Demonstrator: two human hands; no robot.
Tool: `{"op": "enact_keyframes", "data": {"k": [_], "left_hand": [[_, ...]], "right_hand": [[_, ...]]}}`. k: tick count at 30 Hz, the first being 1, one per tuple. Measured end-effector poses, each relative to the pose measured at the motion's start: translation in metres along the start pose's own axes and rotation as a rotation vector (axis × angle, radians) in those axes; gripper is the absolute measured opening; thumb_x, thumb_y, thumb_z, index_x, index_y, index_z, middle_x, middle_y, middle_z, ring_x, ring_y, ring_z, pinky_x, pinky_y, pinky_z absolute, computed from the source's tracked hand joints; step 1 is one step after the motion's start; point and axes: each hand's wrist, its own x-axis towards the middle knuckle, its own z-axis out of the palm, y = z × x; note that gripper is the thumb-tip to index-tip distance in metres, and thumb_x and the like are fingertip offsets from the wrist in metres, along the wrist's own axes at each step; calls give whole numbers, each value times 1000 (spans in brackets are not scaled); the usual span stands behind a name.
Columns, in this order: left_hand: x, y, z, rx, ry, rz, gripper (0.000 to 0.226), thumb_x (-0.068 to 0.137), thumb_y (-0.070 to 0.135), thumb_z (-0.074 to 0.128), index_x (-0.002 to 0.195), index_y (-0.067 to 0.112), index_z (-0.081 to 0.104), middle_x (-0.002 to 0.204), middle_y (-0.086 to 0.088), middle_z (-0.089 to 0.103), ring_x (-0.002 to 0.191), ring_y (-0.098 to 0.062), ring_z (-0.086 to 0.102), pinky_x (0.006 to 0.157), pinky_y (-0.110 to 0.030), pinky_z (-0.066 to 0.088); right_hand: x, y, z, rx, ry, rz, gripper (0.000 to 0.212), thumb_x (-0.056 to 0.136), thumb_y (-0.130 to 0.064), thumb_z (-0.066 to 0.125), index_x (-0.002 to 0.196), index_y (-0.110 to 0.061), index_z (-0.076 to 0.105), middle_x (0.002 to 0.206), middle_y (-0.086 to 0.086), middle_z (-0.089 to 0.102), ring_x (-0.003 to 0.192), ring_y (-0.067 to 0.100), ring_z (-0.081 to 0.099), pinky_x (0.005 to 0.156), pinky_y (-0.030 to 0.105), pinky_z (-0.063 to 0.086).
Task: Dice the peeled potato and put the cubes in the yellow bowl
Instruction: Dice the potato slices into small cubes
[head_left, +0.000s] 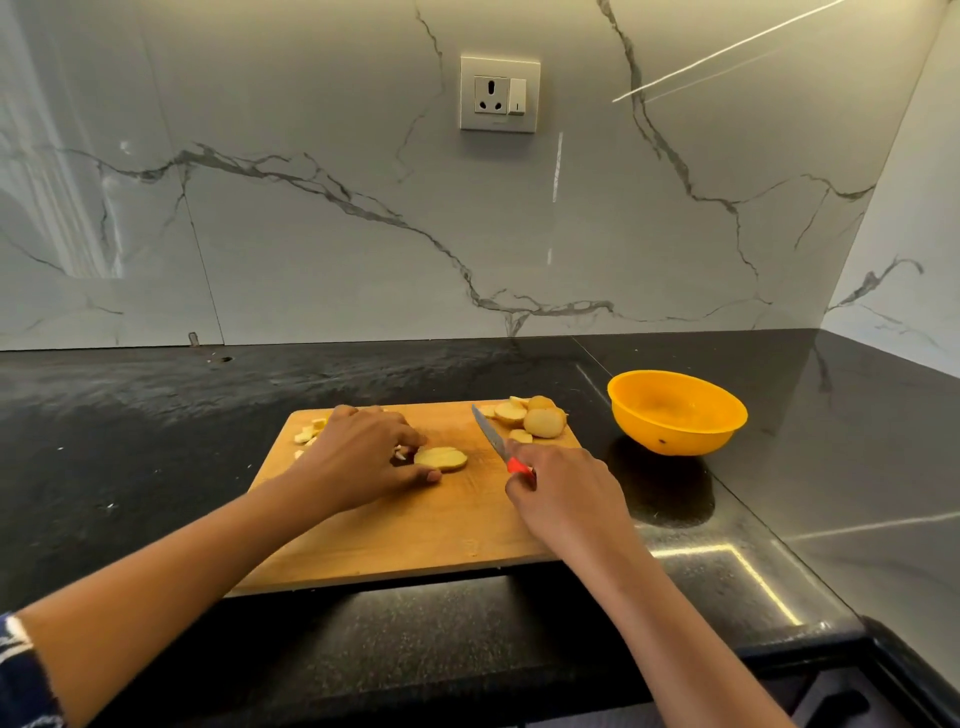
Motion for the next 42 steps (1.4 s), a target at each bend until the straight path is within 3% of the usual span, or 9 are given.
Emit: {"op": "enact_keyframes", "data": {"k": [4,7,12,19,23,29,34,39,42], "left_hand": [[-12,-7,1,-121,119,1,55,85,58,52,133,31,50,135,9,54,128,-9,43,110,-32,20],[-15,-8,2,-193,162,23,46,86,52,56,127,33,56,127,8,60,123,-7,47,110,-29,17],[-15,-7,4,-236,222,77,26,88,38,61,112,33,67,113,14,67,111,-2,55,103,-21,16],[-15,-11,4,-265,204,77,28,86,45,61,110,33,68,111,19,67,108,2,55,107,-26,22],[-15,-8,4,-289,167,65,79,68,85,27,118,35,62,112,14,67,110,-2,54,107,-27,21],[-5,1,6,-231,156,53,40,86,53,54,121,33,61,117,14,65,111,-1,52,108,-27,23],[-6,2,9,-262,182,50,37,86,50,57,119,32,62,116,14,65,108,-2,54,106,-27,30],[-2,6,9,-306,178,62,33,87,43,59,116,27,66,116,12,66,104,-4,56,91,-18,36],[-2,8,8,-318,166,51,32,87,42,60,114,26,67,114,10,67,103,-4,58,94,-21,42]], "right_hand": [[-15,-3,-4,-42,-72,-23,42,98,-36,44,140,-36,44,115,-4,63,103,16,57,78,27,45],[-19,-6,-3,-44,-97,-27,41,97,-35,44,139,-34,46,111,-5,64,99,14,58,80,29,50],[-23,-17,1,-43,-104,-97,45,100,-34,39,144,-31,37,118,-2,61,104,18,55,76,28,40],[-20,-16,-2,-51,-105,-97,45,99,-35,40,144,-33,39,117,-4,62,103,17,56,80,30,45],[-16,-11,-3,-41,-90,-80,44,99,-36,42,143,-35,39,115,-6,64,101,15,56,80,28,47],[-14,-11,-2,-21,-79,-83,45,98,-36,43,143,-36,38,114,-7,64,99,13,56,78,26,46],[-17,-9,-4,14,-58,-88,46,98,-36,44,143,-38,37,110,-10,64,93,10,56,75,26,48],[-19,-11,1,20,-55,-123,45,99,-35,42,144,-36,37,111,-8,64,94,12,55,74,26,45],[-17,-11,3,23,-59,-121,46,98,-36,42,144,-36,38,112,-8,64,94,11,55,73,26,45]]}}
